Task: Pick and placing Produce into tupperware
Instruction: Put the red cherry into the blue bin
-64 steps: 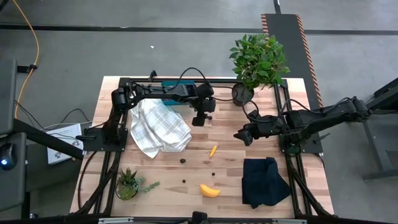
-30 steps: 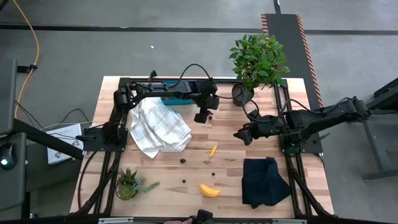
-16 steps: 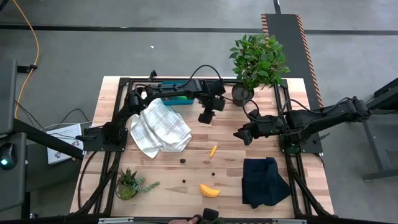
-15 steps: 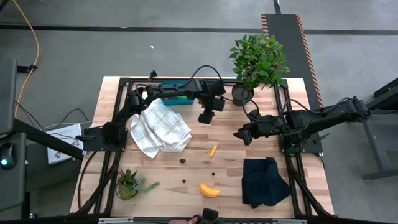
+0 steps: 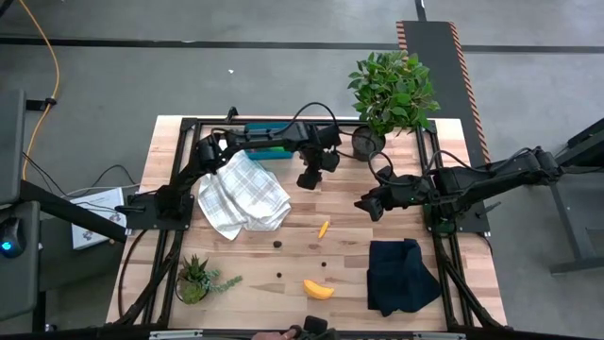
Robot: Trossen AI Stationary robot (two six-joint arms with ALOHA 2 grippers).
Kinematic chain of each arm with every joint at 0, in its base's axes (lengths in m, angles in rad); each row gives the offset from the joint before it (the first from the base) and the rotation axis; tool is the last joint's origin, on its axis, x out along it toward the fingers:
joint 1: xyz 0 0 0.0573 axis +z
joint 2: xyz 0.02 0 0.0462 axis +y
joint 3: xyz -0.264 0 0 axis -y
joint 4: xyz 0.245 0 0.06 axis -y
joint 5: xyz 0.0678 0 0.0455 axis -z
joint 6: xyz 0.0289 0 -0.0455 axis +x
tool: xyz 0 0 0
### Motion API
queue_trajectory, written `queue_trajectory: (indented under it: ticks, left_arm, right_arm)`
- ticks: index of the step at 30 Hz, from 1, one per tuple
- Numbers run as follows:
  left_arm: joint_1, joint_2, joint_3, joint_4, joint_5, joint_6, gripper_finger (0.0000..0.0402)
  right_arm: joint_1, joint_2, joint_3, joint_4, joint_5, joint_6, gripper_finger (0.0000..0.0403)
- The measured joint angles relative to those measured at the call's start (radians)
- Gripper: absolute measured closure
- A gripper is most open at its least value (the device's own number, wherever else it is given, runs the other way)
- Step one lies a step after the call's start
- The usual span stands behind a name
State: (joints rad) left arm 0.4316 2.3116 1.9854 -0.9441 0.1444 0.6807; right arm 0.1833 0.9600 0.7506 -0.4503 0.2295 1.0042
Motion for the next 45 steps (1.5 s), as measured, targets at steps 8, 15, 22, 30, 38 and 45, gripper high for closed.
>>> queue_trajectory:
  ticks: [8, 15, 22, 30, 38, 45]
  left_arm:
    - [0.0, 0.015, 0.0, -0.007, -0.006, 0.021, 0.0252]
    - [0.0, 0.014, 0.0, -0.02, -0.007, 0.022, 0.0252]
    - [0.0, 0.014, 0.0, -0.029, -0.023, 0.022, 0.0252]
    - [0.0, 0.014, 0.0, -0.05, -0.04, 0.021, 0.0252]
    - [0.0, 0.016, 0.0, -0.054, -0.045, 0.03, 0.0252]
    - [0.0, 0.02, 0.0, -0.059, -0.048, 0.05, 0.0252]
  right_arm:
    - [0.0, 0.0, 0.0, 0.0, -0.001, -0.003, 0.0187]
    - [0.0, 0.0, 0.0, 0.0, -0.001, -0.003, 0.0187]
    - [0.0, 0.0, 0.0, 0.0, -0.001, -0.011, 0.0187]
    - [0.0, 0.0, 0.0, 0.0, -0.001, -0.011, 0.0187]
    - [0.0, 0.0, 0.0, 0.0, -0.001, -0.015, 0.0187]
    - [0.0, 0.0, 0.0, 0.0, -0.001, -0.018, 0.0187]
